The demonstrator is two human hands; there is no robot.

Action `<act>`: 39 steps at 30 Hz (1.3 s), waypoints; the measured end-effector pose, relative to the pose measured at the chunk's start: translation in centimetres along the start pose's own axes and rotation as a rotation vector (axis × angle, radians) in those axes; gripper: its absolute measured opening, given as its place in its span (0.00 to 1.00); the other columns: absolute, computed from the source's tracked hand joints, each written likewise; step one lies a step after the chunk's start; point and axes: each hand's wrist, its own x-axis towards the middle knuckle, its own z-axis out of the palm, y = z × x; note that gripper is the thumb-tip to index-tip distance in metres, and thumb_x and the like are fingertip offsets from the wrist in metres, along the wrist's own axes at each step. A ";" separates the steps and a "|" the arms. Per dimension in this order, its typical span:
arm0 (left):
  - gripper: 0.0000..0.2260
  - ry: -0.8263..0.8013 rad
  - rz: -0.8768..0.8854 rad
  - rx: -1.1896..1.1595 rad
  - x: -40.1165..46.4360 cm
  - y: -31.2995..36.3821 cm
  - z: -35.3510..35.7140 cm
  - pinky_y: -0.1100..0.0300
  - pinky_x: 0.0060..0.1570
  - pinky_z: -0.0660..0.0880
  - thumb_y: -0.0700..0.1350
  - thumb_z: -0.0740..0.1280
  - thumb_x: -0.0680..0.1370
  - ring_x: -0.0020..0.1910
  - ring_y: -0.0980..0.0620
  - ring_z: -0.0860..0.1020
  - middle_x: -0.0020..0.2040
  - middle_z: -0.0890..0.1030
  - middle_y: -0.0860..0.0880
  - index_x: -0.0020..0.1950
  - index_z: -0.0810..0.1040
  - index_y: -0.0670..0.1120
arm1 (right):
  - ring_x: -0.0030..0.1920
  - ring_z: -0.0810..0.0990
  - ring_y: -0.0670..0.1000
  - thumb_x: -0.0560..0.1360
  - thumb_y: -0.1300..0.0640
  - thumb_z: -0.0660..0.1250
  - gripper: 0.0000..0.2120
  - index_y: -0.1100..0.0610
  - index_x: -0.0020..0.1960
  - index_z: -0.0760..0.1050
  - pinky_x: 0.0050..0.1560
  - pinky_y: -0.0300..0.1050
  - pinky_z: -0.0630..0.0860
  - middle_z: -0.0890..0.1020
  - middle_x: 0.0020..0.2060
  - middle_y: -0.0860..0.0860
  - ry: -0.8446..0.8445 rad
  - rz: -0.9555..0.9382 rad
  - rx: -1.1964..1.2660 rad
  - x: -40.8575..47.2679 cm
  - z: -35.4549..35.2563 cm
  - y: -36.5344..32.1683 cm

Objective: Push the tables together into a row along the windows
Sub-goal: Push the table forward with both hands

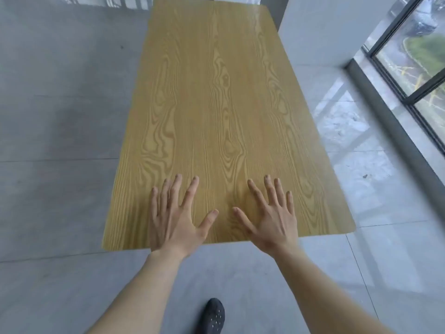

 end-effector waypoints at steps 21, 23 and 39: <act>0.37 0.118 -0.005 0.115 -0.6 -0.5 3.7 0.37 0.80 0.53 0.73 0.54 0.76 0.83 0.42 0.56 0.82 0.64 0.44 0.81 0.64 0.55 | 0.84 0.50 0.59 0.77 0.23 0.48 0.39 0.41 0.82 0.59 0.81 0.65 0.50 0.58 0.84 0.54 0.182 -0.075 -0.072 0.6 4.2 2.4; 0.37 0.126 -0.004 0.114 -0.1 -0.6 3.7 0.36 0.79 0.55 0.73 0.54 0.76 0.82 0.41 0.57 0.81 0.64 0.44 0.81 0.65 0.55 | 0.84 0.50 0.58 0.77 0.23 0.48 0.39 0.41 0.82 0.59 0.81 0.65 0.50 0.58 0.84 0.54 0.182 -0.079 -0.073 1.0 4.1 2.4; 0.37 0.170 -0.007 0.127 8.0 -0.7 3.6 0.36 0.78 0.56 0.73 0.56 0.75 0.82 0.42 0.59 0.80 0.66 0.44 0.80 0.67 0.56 | 0.84 0.51 0.58 0.77 0.23 0.51 0.38 0.40 0.82 0.60 0.81 0.65 0.51 0.59 0.84 0.53 0.223 -0.087 -0.066 9.1 3.4 2.1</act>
